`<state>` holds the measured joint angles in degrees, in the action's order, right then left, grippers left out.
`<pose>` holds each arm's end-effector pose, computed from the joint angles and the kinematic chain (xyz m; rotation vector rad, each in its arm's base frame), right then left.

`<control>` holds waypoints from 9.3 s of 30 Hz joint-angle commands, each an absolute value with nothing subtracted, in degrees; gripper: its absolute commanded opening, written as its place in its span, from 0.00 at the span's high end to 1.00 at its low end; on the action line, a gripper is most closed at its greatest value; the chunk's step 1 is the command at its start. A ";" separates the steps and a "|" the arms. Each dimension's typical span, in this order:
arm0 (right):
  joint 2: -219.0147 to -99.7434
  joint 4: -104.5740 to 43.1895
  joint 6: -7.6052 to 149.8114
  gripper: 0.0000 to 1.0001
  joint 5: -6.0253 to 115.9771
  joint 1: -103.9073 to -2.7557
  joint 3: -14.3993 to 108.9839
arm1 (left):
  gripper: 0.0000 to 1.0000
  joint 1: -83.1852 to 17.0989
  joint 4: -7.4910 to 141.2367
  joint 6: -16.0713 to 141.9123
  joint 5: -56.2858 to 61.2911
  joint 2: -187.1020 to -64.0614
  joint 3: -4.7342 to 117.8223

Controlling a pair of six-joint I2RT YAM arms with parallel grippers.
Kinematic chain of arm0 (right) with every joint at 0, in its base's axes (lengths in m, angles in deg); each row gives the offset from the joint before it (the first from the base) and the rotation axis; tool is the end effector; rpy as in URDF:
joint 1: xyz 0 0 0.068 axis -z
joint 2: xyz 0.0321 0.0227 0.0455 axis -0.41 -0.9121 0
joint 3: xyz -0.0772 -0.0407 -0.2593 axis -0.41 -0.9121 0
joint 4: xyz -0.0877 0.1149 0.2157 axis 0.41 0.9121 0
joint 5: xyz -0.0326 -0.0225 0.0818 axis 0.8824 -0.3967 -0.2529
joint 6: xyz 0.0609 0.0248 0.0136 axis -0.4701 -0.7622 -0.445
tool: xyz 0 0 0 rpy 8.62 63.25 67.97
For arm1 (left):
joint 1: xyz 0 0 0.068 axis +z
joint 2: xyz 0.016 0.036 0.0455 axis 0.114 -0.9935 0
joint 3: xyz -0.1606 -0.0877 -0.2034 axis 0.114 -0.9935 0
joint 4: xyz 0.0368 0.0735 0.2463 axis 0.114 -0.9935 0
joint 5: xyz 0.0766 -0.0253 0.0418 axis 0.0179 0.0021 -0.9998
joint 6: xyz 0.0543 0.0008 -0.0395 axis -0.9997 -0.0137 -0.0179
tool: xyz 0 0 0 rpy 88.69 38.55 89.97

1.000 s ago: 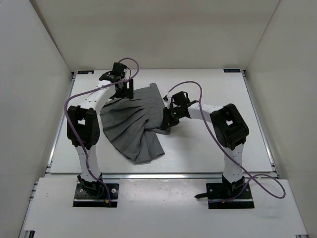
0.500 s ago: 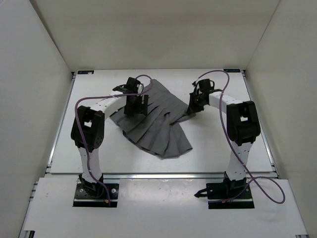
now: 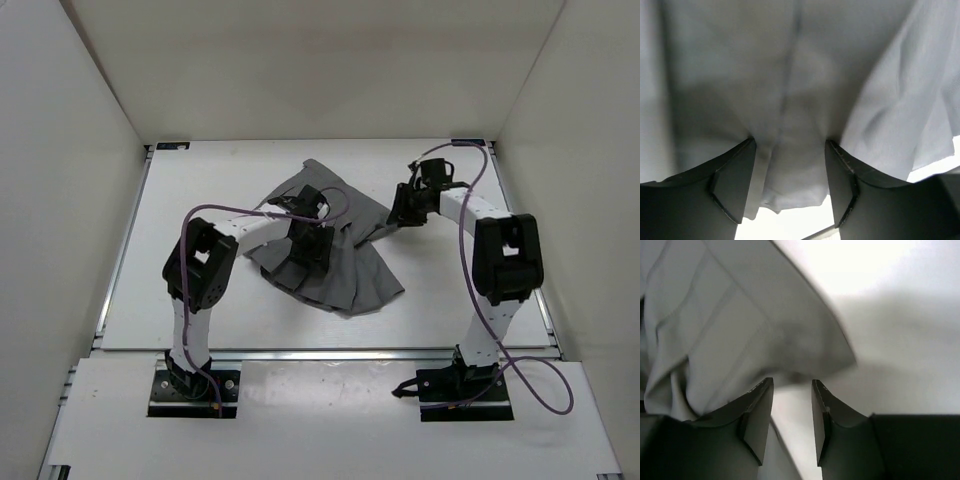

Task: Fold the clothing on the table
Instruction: Flatten the skirt out, then fold the skirt

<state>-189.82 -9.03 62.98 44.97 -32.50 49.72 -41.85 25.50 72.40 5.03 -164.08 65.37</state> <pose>0.4167 0.0772 0.1726 0.0260 2.5661 0.5489 0.3228 -0.2408 0.1534 0.4051 2.8931 -0.4594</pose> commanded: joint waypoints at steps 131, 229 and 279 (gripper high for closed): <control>-203.36 1.84 69.57 0.41 50.74 -38.70 66.22 | 0.30 -24.74 37.79 74.63 -4.88 -166.36 63.39; -183.59 -9.40 73.26 1.00 33.26 -32.28 39.86 | 1.00 -29.92 33.74 87.72 -6.02 -120.67 22.96; -191.94 -7.38 71.85 0.97 36.33 -26.32 43.20 | 1.00 -36.61 37.71 80.53 8.41 -146.48 36.30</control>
